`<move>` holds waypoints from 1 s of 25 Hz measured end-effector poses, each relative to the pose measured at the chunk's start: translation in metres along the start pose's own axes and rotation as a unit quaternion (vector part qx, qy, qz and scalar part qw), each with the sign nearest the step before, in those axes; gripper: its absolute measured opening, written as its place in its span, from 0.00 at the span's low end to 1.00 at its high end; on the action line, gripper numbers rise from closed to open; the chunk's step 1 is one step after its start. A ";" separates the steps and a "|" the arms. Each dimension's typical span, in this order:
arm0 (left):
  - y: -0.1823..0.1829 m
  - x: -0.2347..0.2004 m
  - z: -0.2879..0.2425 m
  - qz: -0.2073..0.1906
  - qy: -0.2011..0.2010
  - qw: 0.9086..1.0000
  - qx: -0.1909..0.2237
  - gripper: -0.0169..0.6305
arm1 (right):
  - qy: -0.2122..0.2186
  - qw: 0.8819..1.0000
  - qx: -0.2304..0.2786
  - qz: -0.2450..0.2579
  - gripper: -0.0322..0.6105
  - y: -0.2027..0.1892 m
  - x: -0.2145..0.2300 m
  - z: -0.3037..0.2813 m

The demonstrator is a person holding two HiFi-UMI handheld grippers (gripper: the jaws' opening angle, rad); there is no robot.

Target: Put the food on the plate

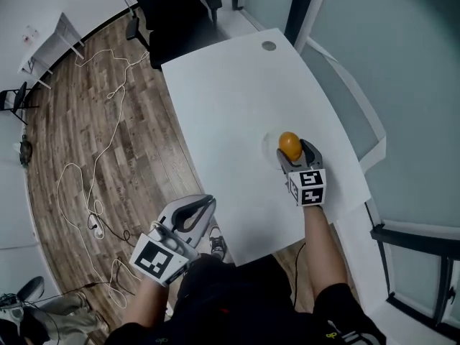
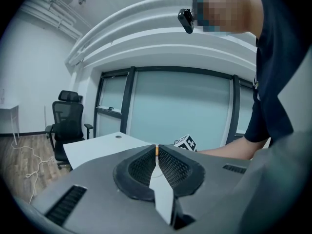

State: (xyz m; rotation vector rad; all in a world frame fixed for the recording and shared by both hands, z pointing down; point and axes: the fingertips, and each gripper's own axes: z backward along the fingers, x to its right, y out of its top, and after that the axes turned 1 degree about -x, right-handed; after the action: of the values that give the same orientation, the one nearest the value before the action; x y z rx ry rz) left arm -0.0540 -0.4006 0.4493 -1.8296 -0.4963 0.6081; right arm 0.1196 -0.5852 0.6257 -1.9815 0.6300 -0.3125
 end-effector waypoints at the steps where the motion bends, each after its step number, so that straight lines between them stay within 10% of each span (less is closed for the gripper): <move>1: -0.002 -0.001 -0.002 0.002 0.002 1.000 -0.003 0.08 | 0.000 1.000 -0.015 0.003 0.56 -0.008 0.003 -0.011; 17: -0.022 -0.016 0.006 0.026 0.035 0.999 -0.017 0.08 | 0.002 0.995 -0.098 0.015 0.56 -0.062 0.006 -0.061; 25: -0.012 -0.015 0.019 0.011 0.022 1.000 -0.004 0.08 | -0.014 1.000 0.021 -0.007 0.59 0.017 0.006 0.000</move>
State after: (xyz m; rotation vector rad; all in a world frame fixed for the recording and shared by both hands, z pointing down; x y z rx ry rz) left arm -0.0779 -0.3919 0.4584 -1.8546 -0.4514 0.5806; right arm 0.1200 -0.5949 0.6100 -1.9479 0.5864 -0.3033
